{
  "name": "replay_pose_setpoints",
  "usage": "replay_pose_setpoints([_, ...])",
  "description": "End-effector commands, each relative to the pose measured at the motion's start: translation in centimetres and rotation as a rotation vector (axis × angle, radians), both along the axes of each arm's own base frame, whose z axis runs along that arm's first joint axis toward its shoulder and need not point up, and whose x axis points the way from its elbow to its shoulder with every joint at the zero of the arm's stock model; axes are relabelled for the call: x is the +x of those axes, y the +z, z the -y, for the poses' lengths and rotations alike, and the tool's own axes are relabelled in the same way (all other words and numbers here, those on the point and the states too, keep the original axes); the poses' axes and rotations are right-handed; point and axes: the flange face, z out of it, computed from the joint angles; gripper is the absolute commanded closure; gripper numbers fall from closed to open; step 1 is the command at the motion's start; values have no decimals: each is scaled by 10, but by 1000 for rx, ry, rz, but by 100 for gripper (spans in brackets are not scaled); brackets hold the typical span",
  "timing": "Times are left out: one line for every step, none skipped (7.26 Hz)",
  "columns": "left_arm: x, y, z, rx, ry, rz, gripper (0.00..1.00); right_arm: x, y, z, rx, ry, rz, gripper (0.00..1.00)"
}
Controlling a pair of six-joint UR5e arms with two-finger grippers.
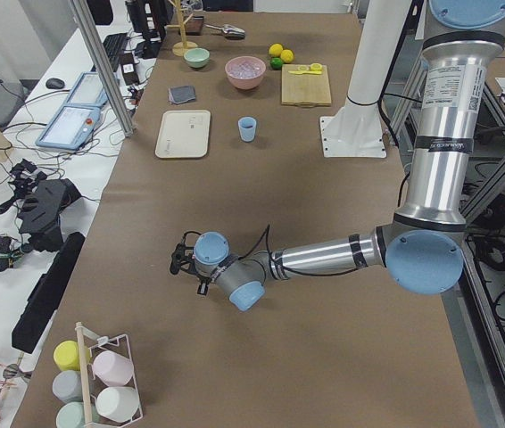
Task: Mash ice and strawberries in cup
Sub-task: 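Lower the pestle onto the table with the left gripper and release it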
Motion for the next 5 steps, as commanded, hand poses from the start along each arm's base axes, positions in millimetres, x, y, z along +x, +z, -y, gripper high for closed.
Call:
replay_pose_setpoints([4, -29, 8, -30, -54, -28, 2, 0, -1, 1, 2, 0, -1, 1])
replay_pose_setpoints([3, -31, 7, -32, -55, -33, 2, 0, -1, 1, 2, 0, -1, 1])
replay_pose_setpoints([4, -35, 9, -27, -52, -37, 2, 0, 1, 0, 0, -1, -1, 1])
replay_pose_setpoints([1, -57, 25, -46, -30, -79, 2, 1, 7, -6, 10, -14, -16, 1])
replay_pose_setpoints([-29, -95, 56, -84, -50, -112, 2, 1, 11, -9, 29, -46, -20, 1])
